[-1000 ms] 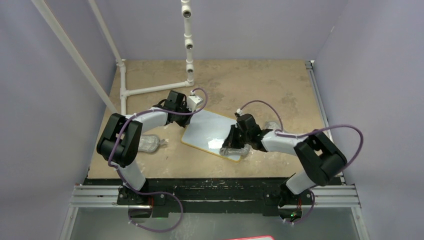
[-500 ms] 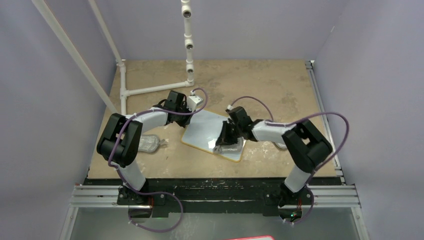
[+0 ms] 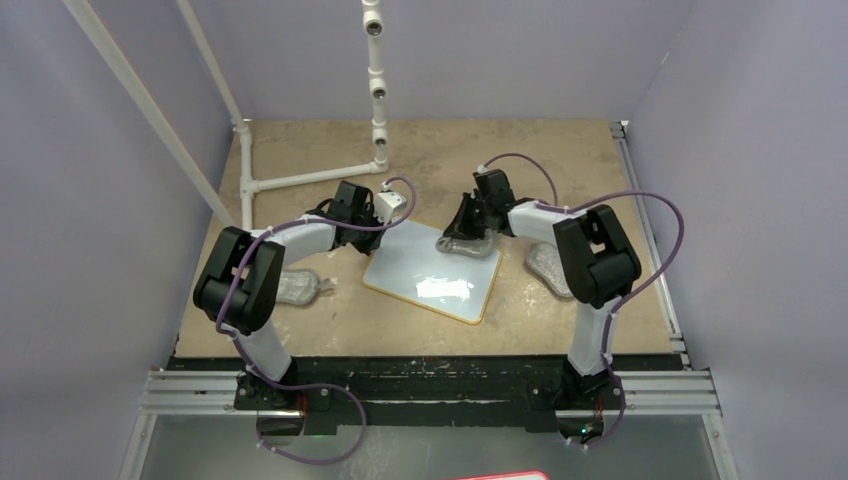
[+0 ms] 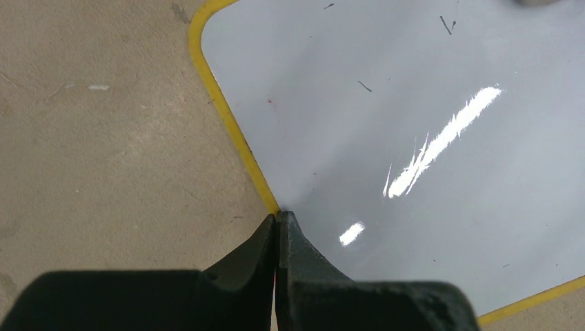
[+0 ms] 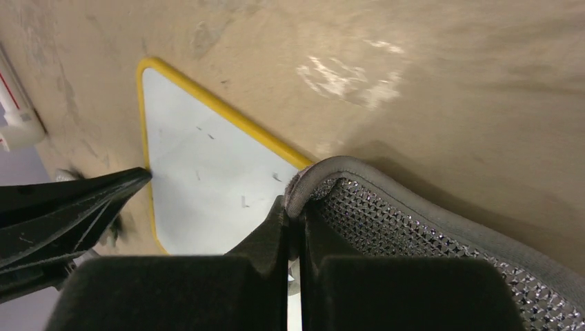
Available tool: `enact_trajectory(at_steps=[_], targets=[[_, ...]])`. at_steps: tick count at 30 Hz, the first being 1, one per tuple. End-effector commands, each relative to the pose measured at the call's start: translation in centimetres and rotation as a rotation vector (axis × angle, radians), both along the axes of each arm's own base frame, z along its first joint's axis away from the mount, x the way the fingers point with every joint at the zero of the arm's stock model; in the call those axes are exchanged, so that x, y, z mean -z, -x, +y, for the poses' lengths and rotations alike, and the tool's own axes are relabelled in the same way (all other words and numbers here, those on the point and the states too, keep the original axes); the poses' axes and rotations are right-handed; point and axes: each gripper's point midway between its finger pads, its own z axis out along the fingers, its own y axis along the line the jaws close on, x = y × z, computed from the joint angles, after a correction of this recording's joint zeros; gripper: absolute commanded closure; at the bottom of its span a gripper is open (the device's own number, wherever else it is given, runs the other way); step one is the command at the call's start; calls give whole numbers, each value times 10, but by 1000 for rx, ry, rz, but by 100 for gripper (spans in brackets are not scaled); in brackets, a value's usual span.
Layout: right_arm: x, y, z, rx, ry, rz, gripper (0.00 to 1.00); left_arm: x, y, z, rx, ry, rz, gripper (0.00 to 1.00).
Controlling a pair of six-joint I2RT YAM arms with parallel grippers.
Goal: Erase the whiteboard
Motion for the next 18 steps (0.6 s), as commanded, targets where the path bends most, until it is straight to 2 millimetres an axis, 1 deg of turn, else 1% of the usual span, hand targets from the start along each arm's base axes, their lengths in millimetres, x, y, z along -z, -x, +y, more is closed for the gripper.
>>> enact_trajectory(at_steps=[1, 3, 6, 8, 11, 13, 14, 15, 16, 18], targets=[[21, 21, -51, 54, 124, 16, 100, 39, 47, 31, 5, -139, 178, 100], [24, 24, -52, 57, 122, -2, 100, 39, 47, 31, 6, -136, 179, 100], [28, 32, -27, 20, 77, 14, 100, 38, 45, 30, 3, -136, 174, 100], [29, 30, -2, -14, 58, 19, 100, 37, 45, 31, 3, -138, 172, 100], [23, 18, 41, -60, 23, -7, 100, 36, 46, 31, 3, -140, 172, 100], [16, 8, 64, -74, -12, -20, 100, 35, 46, 31, 4, -140, 171, 100], [14, 2, 73, -77, -27, -25, 100, 35, 46, 31, 5, -139, 171, 100], [7, -8, 81, -74, -44, -43, 100, 35, 47, 31, 6, -139, 174, 100], [6, -12, 84, -74, -47, -45, 100, 35, 47, 31, 8, -138, 174, 100], [5, -13, 87, -82, -56, -19, 100, 35, 47, 31, 14, -138, 173, 100]])
